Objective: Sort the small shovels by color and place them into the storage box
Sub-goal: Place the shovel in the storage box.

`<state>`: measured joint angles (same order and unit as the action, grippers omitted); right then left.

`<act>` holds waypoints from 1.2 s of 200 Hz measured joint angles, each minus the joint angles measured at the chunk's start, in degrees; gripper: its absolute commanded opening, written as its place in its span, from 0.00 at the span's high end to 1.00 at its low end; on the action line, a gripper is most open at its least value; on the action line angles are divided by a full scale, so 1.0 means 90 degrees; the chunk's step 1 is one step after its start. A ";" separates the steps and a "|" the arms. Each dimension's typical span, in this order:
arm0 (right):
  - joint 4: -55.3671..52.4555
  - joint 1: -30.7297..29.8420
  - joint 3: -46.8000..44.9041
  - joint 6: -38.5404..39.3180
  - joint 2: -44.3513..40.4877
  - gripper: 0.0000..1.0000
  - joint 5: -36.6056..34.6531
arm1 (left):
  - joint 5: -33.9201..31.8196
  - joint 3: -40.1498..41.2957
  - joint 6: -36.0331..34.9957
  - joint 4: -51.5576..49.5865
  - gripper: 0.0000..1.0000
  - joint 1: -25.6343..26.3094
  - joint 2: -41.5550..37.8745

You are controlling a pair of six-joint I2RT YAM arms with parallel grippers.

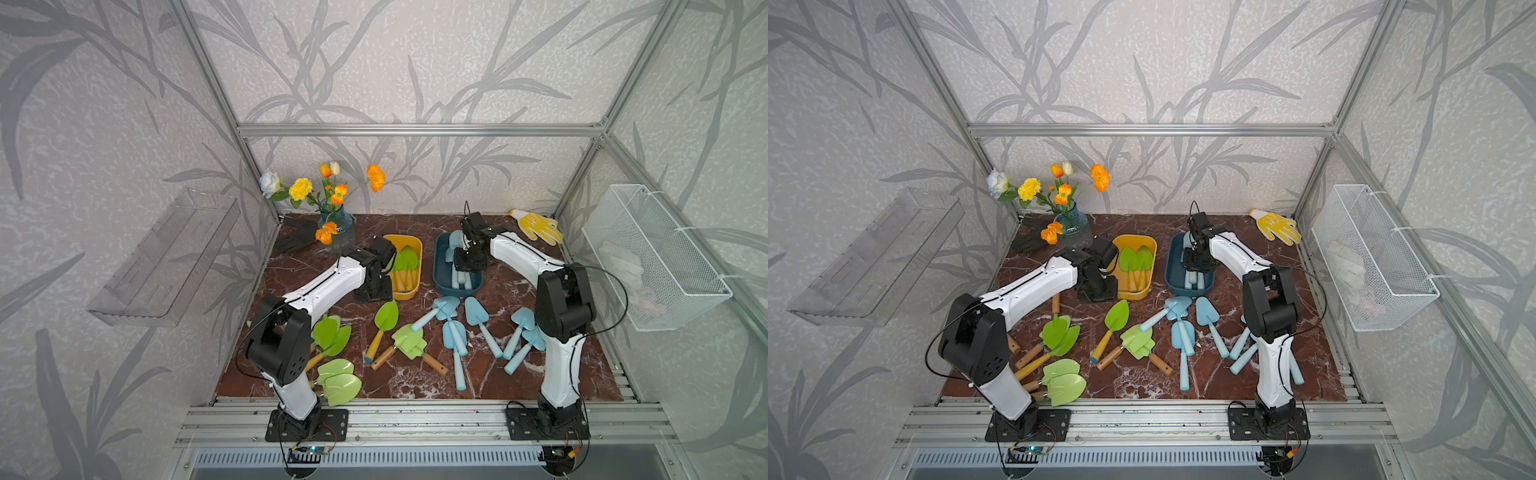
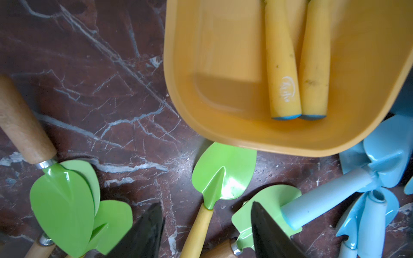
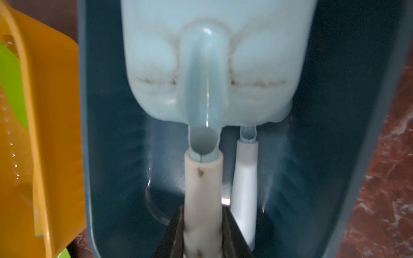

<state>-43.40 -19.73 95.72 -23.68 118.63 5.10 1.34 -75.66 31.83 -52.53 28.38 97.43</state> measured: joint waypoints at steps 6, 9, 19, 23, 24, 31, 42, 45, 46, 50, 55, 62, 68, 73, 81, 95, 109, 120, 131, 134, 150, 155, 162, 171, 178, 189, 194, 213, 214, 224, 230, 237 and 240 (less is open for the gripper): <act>-0.0005 0.0010 0.0000 0.0000 0.0049 0.82 0.0005 | 0.0002 0.0049 -0.0010 -0.0017 0.36 0.0000 -0.0034; -0.0010 0.0017 0.0000 0.0000 0.0073 0.82 0.0010 | 0.0000 0.0063 -0.0019 -0.0027 0.36 0.0000 -0.0051; -0.0032 0.0029 0.0000 -0.0002 0.0129 0.82 0.0017 | 0.0002 0.0121 -0.0027 -0.0046 0.36 0.0000 -0.0102; -0.0039 0.0032 0.0000 -0.0002 0.0153 0.81 0.0022 | 0.0002 0.0143 -0.0034 -0.0061 0.36 0.0000 -0.0121; -0.0041 0.0032 0.0000 -0.0002 0.0153 0.81 0.0022 | 0.0002 0.0148 -0.0034 -0.0068 0.36 0.0000 -0.0129; -0.0046 0.0039 0.0000 -0.0002 0.0182 0.81 0.0029 | 0.0002 0.0182 -0.0041 -0.0090 0.36 0.0000 -0.0163; -0.0041 0.0051 -0.0012 -0.0002 0.0199 0.80 0.0039 | 0.0005 0.0236 -0.0046 -0.0124 0.35 0.0000 -0.0211; -0.0041 0.0056 -0.0017 -0.0002 0.0199 0.79 0.0039 | 0.0002 0.0248 -0.0046 -0.0134 0.35 0.0000 -0.0219; -0.0041 0.0058 -0.0019 -0.0002 0.0199 0.79 0.0039 | 0.0002 0.0255 -0.0049 -0.0138 0.35 0.0000 -0.0223; -0.0044 0.0066 -0.0029 -0.0002 0.0199 0.77 0.0039 | 0.0002 0.0270 -0.0053 -0.0153 0.35 0.0000 -0.0236; -0.0044 0.0070 -0.0039 -0.0005 0.0199 0.76 0.0039 | 0.0005 0.0294 -0.0063 -0.0168 0.35 0.0000 -0.0248; -0.0039 0.0083 -0.0051 -0.0007 0.0199 0.73 0.0036 | 0.0007 0.0333 -0.0085 -0.0187 0.35 0.0000 -0.0262; -0.0029 0.0097 -0.0075 -0.0007 0.0199 0.70 0.0036 | 0.0010 0.0359 -0.0095 -0.0216 0.35 0.0000 -0.0272; -0.0029 0.0104 -0.0092 -0.0007 0.0199 0.68 0.0034 | 0.0010 0.0386 -0.0102 -0.0236 0.35 0.0000 -0.0282; -0.0034 0.0112 -0.0119 -0.0007 0.0199 0.65 0.0032 | 0.0019 0.0435 -0.0129 -0.0267 0.35 0.0000 -0.0291; -0.0036 0.0112 -0.0138 -0.0002 0.0199 0.62 0.0032 | 0.0034 0.0508 -0.0165 -0.0325 0.35 0.0000 -0.0306; -0.0036 0.0117 -0.0155 0.0000 0.0199 0.60 0.0029 | 0.0049 0.0588 -0.0206 -0.0374 0.34 0.0000 -0.0338; -0.0039 0.0117 -0.0175 0.0000 0.0199 0.59 0.0015 | 0.0063 0.0658 -0.0223 -0.0389 0.33 0.0000 -0.0384; -0.0041 0.0117 -0.0194 0.0002 0.0185 0.59 -0.0010 | 0.0087 0.0731 -0.0257 -0.0413 0.33 0.0000 -0.0437; -0.0041 0.0117 -0.0197 0.0002 0.0180 0.59 -0.0010 | 0.0097 0.0748 -0.0262 -0.0423 0.33 0.0000 -0.0454; -0.0049 0.0117 -0.0274 0.0007 0.0092 0.59 -0.0066 | 0.0170 0.0855 -0.0284 -0.0454 0.33 0.0000 -0.0539; -0.0046 0.0117 -0.0325 0.0015 0.0034 0.59 -0.0087 | 0.0194 0.0889 -0.0296 -0.0461 0.33 0.0002 -0.0571; -0.0058 0.0117 -0.0391 0.0022 -0.0068 0.59 -0.0117 | 0.0228 0.0940 -0.0306 -0.0474 0.33 0.0005 -0.0610; -0.0066 0.0117 -0.0481 0.0027 -0.0243 0.58 -0.0163 | 0.0291 0.1010 -0.0308 -0.0483 0.33 0.0010 -0.0663; -0.0056 0.0117 -0.0551 0.0029 -0.0413 0.58 -0.0177 | 0.0340 0.1064 -0.0311 -0.0483 0.33 0.0019 -0.0699; -0.0039 0.0117 -0.0675 0.0032 -0.0743 0.58 -0.0219 | 0.0418 0.1171 -0.0313 -0.0481 0.33 0.0051 -0.0733; -0.0032 0.0117 -0.0726 0.0032 -0.0882 0.58 -0.0226 | 0.0452 0.1222 -0.0313 -0.0478 0.33 0.0066 -0.0741; 0.0019 0.0117 -0.0889 0.0034 -0.1418 0.58 -0.0236 | 0.0605 0.1457 -0.0313 -0.0469 0.33 0.0146 -0.0746; 0.0019 0.0117 -0.0896 0.0032 -0.1433 0.58 -0.0236 | 0.0617 0.1474 -0.0313 -0.0469 0.33 0.0151 -0.0746; 0.0066 0.0117 -0.0976 0.0032 -0.1625 0.58 -0.0236 | 0.0707 0.1588 -0.0311 -0.0457 0.33 0.0199 -0.0746; 0.0095 0.0117 -0.1035 0.0032 -0.1712 0.58 -0.0233 | 0.0772 0.1661 -0.0311 -0.0440 0.34 0.0228 -0.0746; 0.0129 0.0117 -0.1127 0.0029 -0.1790 0.58 -0.0231 | 0.0850 0.1744 -0.0308 -0.0403 0.34 0.0262 -0.0746; 0.0138 0.0117 -0.1163 0.0029 -0.1809 0.58 -0.0231 | 0.0877 0.1775 -0.0308 -0.0389 0.34 0.0272 -0.0746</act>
<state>-42.15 -18.68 85.25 -23.42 102.35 3.03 9.23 -59.68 29.06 -56.03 30.83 90.72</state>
